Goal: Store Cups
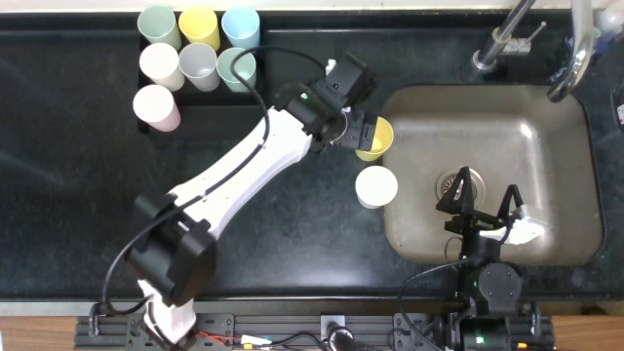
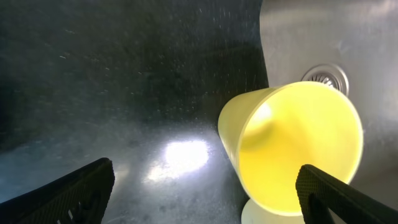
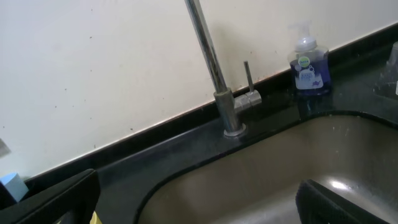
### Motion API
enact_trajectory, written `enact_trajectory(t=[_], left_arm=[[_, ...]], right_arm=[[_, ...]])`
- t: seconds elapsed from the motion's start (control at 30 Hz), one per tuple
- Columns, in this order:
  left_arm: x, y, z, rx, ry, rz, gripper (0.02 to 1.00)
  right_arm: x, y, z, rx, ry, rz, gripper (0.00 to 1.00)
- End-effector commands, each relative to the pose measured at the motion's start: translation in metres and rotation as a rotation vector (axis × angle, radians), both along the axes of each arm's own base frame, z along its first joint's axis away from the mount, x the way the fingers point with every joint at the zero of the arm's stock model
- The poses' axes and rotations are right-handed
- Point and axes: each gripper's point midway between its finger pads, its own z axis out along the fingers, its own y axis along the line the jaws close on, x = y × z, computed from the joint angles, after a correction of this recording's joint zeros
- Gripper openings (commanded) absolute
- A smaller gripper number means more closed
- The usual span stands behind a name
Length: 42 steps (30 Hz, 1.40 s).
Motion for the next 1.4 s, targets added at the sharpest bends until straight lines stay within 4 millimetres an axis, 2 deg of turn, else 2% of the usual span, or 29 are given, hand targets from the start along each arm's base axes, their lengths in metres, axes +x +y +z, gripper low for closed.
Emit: enact_trajectory(t=[0.03, 0.2, 0.4, 0.57, 0.6, 0.63, 0.67, 0.7, 0.83, 0.93, 1.07, 1.13, 1.2, 1.27, 1.4], left_arm=[[-0.005, -0.004, -0.014, -0.015, 0.05, -0.009, 0.961], [0.0, -0.002, -0.015, -0.006, 0.039, 0.001, 0.961], [0.002, 0.004, -0.032, 0.008, 0.077, 0.017, 0.956], [0.002, 0.003, -0.033, 0.008, 0.082, 0.016, 0.888], [0.002, 0.003, -0.034, 0.009, 0.083, 0.016, 0.803], [0.002, 0.003, -0.035, 0.01, 0.084, 0.016, 0.632], [0.002, 0.003, -0.036, 0.011, 0.086, 0.017, 0.524], [0.003, 0.003, -0.038, 0.012, 0.086, 0.017, 0.045], [0.009, 0.001, -0.033, -0.005, 0.065, 0.021, 0.036], [0.021, 0.007, -0.011, -0.024, 0.013, 0.047, 0.036], [0.043, 0.046, 0.059, -0.072, -0.13, 0.142, 0.036], [0.048, 0.079, 0.093, -0.094, -0.181, 0.206, 0.036], [0.048, 0.119, 0.117, -0.101, -0.2, 0.288, 0.036], [0.044, 0.166, 0.126, -0.091, -0.172, 0.409, 0.036], [0.035, 0.253, 0.113, -0.023, -0.067, 0.614, 0.036]], right_arm=[[0.0, -0.001, -0.002, -0.003, -0.002, -0.004, 0.998], [0.0, -0.001, -0.002, -0.003, -0.002, -0.005, 0.996], [0.0, -0.001, -0.002, -0.003, -0.002, -0.005, 0.996], [0.0, -0.001, -0.002, -0.003, -0.002, -0.004, 0.998], [0.0, -0.001, -0.002, -0.003, -0.002, -0.004, 0.998], [0.0, -0.001, -0.002, -0.003, -0.002, -0.004, 0.996], [0.0, -0.001, -0.002, -0.003, -0.002, -0.004, 0.998], [0.0, -0.001, -0.002, -0.003, -0.002, -0.004, 0.996], [0.0, -0.001, -0.002, -0.003, -0.002, -0.004, 0.996], [0.0, -0.001, -0.002, -0.003, -0.002, -0.005, 0.998], [0.0, -0.001, -0.002, -0.003, -0.002, -0.004, 0.998], [0.0, -0.001, -0.002, -0.003, -0.002, -0.004, 0.998], [0.0, -0.001, -0.002, -0.003, -0.002, -0.004, 0.998], [0.0, -0.001, -0.002, -0.003, -0.002, -0.004, 0.998], [0.0, -0.001, -0.002, -0.003, -0.002, -0.005, 0.998]])
